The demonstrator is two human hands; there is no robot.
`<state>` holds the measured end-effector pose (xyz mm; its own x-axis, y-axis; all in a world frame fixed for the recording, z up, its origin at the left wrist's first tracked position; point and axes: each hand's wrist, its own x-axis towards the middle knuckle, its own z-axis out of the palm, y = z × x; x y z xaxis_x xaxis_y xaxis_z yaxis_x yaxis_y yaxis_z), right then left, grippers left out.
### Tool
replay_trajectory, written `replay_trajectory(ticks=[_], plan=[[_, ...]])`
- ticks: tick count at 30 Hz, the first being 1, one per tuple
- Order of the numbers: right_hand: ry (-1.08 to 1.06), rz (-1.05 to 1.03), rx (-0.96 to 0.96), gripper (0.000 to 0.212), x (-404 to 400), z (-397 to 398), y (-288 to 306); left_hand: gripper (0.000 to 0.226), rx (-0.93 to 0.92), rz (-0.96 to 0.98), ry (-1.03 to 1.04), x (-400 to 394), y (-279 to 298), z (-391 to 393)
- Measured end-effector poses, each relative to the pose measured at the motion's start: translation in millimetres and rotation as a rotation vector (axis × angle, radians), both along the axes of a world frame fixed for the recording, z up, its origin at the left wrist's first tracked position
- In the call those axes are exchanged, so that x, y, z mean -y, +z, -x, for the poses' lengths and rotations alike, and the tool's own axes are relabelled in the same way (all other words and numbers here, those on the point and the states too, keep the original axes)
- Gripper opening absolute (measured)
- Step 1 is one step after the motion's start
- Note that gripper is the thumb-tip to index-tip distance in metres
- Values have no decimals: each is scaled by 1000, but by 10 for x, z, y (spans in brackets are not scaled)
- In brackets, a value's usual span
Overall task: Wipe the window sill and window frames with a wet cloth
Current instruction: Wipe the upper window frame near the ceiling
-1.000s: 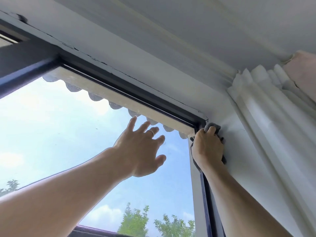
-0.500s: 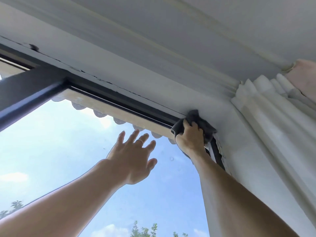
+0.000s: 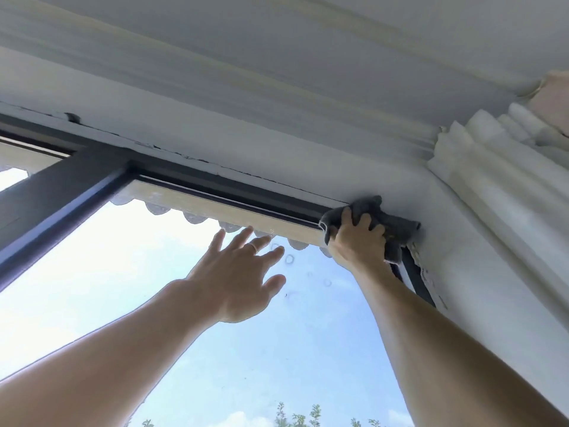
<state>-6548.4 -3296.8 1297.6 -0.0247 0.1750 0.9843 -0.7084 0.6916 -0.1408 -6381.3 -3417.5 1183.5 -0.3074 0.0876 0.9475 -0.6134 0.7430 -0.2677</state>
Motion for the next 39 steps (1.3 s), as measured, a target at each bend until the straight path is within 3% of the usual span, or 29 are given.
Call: replay_trajectory(ticks=[3, 6, 8, 13, 17, 23, 28, 33, 39], plan=[[110, -143, -107, 64, 156, -150, -29, 57, -25, -43, -5, 39, 17, -100], [245, -3, 64, 67, 22, -136, 64, 62, -13, -94, 26, 111, -1, -125], [193, 72, 148, 67, 114, -222, 56, 63, -11, -99, 27, 157, -10, -129], [151, -122, -78, 66, 327, -372, -18, 64, -40, -66, 39, 236, -9, -105], [111, 145, 142, 66, 236, -223, 14, 64, 11, -58, 30, 253, 1, -180], [168, -97, -123, 55, 633, -662, -34, 65, -71, -90, 113, 467, -20, -598], [143, 189, 81, 61, 647, -641, -42, 64, -70, -105, 159, 604, -100, -895], [155, -23, -115, 61, 1047, -1107, -123, 64, -59, -160, 169, 798, -154, -969], [111, 121, 130, 65, 849, -974, -54, 64, -46, -87, 195, 868, -141, -1044]])
